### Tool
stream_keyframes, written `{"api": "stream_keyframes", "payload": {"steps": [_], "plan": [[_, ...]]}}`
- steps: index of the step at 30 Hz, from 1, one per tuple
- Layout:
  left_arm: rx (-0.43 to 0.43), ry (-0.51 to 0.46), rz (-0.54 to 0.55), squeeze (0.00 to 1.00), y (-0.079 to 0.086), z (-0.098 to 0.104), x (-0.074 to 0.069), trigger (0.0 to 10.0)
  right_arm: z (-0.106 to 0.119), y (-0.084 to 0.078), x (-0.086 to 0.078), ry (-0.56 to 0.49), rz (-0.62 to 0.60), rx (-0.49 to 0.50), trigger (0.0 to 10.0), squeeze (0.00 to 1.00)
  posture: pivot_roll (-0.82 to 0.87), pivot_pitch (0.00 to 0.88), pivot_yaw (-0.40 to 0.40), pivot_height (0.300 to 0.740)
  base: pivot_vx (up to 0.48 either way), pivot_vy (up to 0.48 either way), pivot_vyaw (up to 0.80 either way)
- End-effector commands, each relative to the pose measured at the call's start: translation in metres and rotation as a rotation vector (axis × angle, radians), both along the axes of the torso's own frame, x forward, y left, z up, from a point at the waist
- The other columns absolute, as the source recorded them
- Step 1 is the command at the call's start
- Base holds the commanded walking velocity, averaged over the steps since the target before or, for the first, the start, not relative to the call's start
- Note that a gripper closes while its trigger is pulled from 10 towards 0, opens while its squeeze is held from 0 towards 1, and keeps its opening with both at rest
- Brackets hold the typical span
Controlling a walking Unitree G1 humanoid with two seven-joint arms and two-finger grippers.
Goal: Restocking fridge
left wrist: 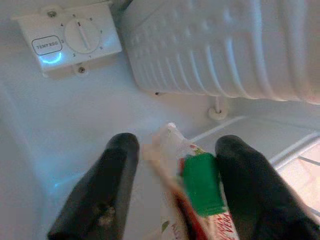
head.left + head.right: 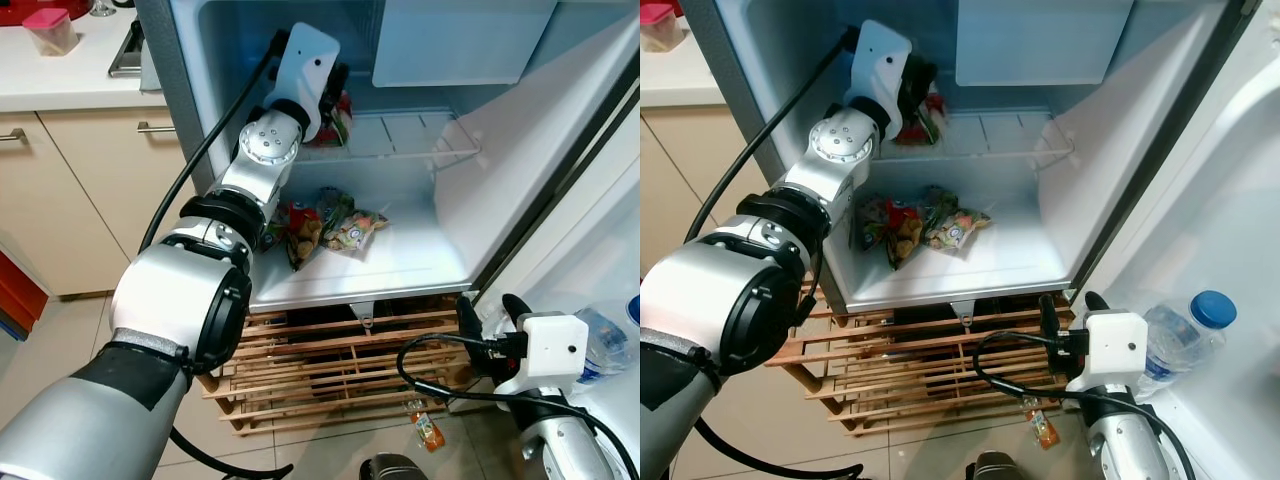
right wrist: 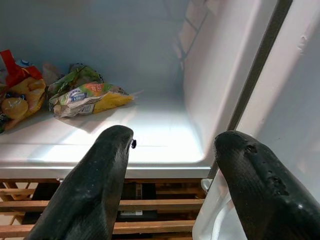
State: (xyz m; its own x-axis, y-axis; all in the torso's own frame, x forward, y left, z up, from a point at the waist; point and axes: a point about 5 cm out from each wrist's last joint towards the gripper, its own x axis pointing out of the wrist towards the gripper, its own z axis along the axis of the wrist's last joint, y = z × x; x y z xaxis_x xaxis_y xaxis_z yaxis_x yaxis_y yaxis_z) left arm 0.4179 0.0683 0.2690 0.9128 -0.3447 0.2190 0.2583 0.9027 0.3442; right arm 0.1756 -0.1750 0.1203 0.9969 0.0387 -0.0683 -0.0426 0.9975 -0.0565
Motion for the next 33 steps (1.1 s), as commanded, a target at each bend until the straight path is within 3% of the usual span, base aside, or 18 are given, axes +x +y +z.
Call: {"api": "stream_keyframes", "payload": {"steps": [1,3,10,15,21,24,25,26,27,29,33], "plan": [[0.004,-0.035,-0.006,1.00,0.001,0.012,0.001,10.0,0.006,-0.001,0.002,-0.022,-0.013,-0.011,10.0,0.00,-0.34,0.040,-0.010,0.740,0.000,0.000,0.00],[0.083,-0.067,-0.029,1.00,-0.008,0.014,-0.001,10.0,0.006,0.000,0.007,-0.022,-0.006,-0.004,10.0,0.00,-0.32,0.032,-0.008,0.740,0.000,0.000,0.00],[0.172,-0.110,0.058,1.00,-0.003,0.015,0.000,10.0,0.001,0.001,0.012,-0.017,0.002,0.001,10.0,0.00,-0.32,0.025,-0.006,0.740,0.000,0.000,0.00],[0.149,-0.160,0.115,1.00,0.000,0.027,0.001,10.0,-0.003,-0.001,0.014,-0.013,-0.001,0.001,10.0,0.00,-0.31,0.016,-0.004,0.740,0.000,0.000,0.00],[0.046,-0.256,0.099,1.00,-0.003,0.050,-0.003,10.0,-0.005,0.000,0.016,-0.020,0.002,0.008,10.0,0.00,-0.29,0.006,-0.002,0.740,0.000,0.000,0.00],[0.038,-0.302,0.071,1.00,-0.008,0.055,-0.007,10.0,-0.006,0.000,0.018,-0.027,0.005,0.013,10.0,0.00,-0.26,0.000,-0.010,0.740,0.000,0.000,0.00],[0.021,-0.341,0.045,0.83,-0.013,0.058,-0.010,10.0,-0.005,0.002,0.020,-0.030,0.011,0.016,10.0,0.00,-0.25,0.000,-0.013,0.740,0.000,0.000,0.00],[0.010,-0.362,0.032,0.83,-0.015,0.059,-0.012,10.0,-0.005,0.003,0.021,-0.032,0.015,0.018,10.0,0.00,-0.25,0.000,-0.013,0.740,0.000,0.000,0.00],[0.010,-0.383,0.014,0.00,-0.018,0.060,-0.014,10.0,-0.005,0.003,0.022,-0.033,0.018,0.019,10.0,0.00,-0.24,0.000,-0.015,0.740,0.000,0.000,0.00],[0.007,-0.401,-0.004,0.00,-0.021,0.061,-0.017,10.0,-0.006,0.004,0.024,-0.034,0.022,0.021,10.0,0.00,-0.23,0.000,-0.015,0.740,0.000,0.000,0.00],[-0.081,-0.439,-0.103,0.00,-0.027,0.057,-0.028,10.0,-0.006,0.009,0.034,-0.051,0.034,0.032,10.0,0.00,-0.21,0.000,-0.013,0.740,0.000,0.000,0.00]]}}
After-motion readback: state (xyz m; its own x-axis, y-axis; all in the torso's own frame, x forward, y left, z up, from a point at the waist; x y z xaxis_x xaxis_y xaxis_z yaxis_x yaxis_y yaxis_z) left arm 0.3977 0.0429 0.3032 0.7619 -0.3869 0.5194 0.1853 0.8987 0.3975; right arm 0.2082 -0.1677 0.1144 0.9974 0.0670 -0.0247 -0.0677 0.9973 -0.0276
